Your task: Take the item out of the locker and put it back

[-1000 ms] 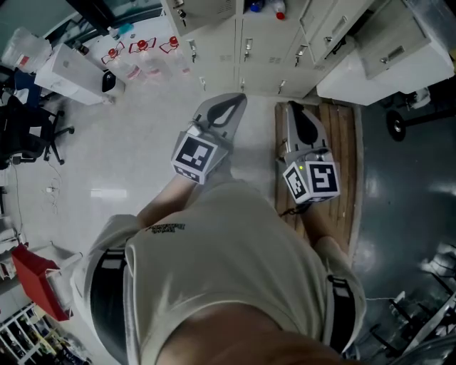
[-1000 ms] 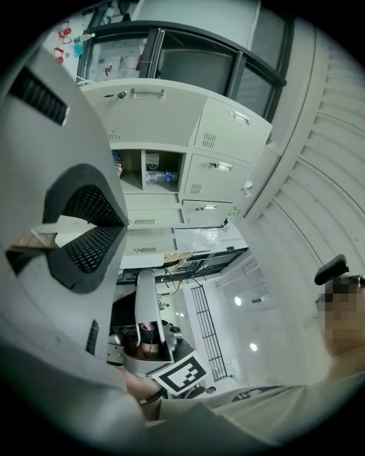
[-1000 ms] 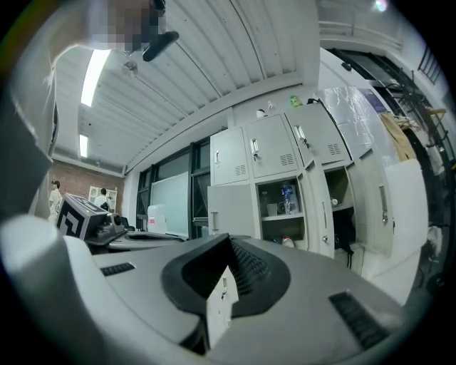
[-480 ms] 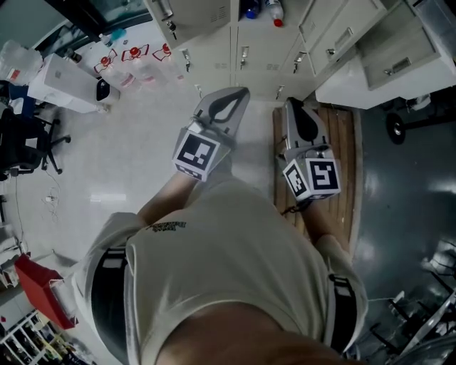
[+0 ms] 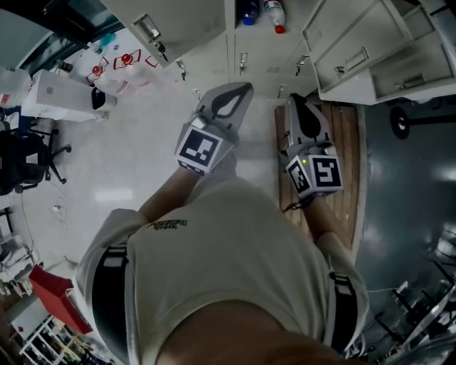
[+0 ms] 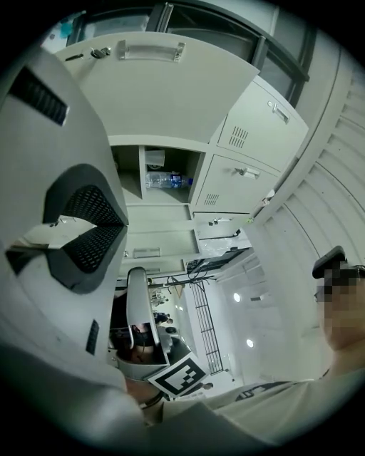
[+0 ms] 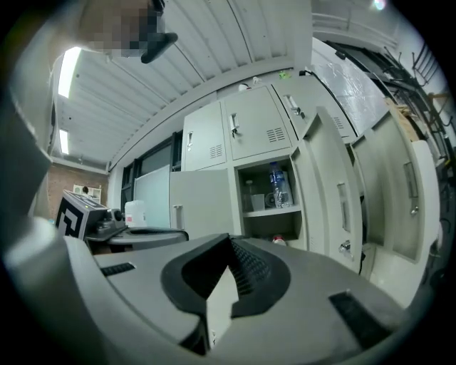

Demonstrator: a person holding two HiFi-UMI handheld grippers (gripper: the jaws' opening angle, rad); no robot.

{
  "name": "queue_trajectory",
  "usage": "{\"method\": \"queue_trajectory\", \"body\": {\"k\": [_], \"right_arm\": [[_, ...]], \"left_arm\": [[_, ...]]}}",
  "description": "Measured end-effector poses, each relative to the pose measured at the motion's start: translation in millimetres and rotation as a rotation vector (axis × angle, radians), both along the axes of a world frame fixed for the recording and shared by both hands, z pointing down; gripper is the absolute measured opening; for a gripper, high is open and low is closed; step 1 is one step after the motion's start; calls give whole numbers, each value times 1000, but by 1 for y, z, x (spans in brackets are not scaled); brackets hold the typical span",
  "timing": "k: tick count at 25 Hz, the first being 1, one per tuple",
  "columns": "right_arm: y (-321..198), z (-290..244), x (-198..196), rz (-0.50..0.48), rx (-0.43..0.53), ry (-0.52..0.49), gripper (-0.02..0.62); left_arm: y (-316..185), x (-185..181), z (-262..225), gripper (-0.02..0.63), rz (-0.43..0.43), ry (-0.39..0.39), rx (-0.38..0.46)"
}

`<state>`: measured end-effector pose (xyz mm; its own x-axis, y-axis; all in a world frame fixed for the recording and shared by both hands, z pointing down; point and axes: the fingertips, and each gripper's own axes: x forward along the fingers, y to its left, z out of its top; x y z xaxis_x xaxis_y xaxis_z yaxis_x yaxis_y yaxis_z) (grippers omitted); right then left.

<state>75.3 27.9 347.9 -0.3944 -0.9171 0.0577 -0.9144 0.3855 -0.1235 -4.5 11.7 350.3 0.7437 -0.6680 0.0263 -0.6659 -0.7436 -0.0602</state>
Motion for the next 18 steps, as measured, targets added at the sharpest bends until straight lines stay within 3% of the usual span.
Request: {"method": "queue_trajectory", "body": {"k": [8,18], "right_arm": [[-84,-5,-4,57,0,9,3],[-170,-24,1,126,58,36,3]], "left_arm": [[-82,0,-4,2,49,8,-37],[-163,10,-23,2,116,13,27]]}}
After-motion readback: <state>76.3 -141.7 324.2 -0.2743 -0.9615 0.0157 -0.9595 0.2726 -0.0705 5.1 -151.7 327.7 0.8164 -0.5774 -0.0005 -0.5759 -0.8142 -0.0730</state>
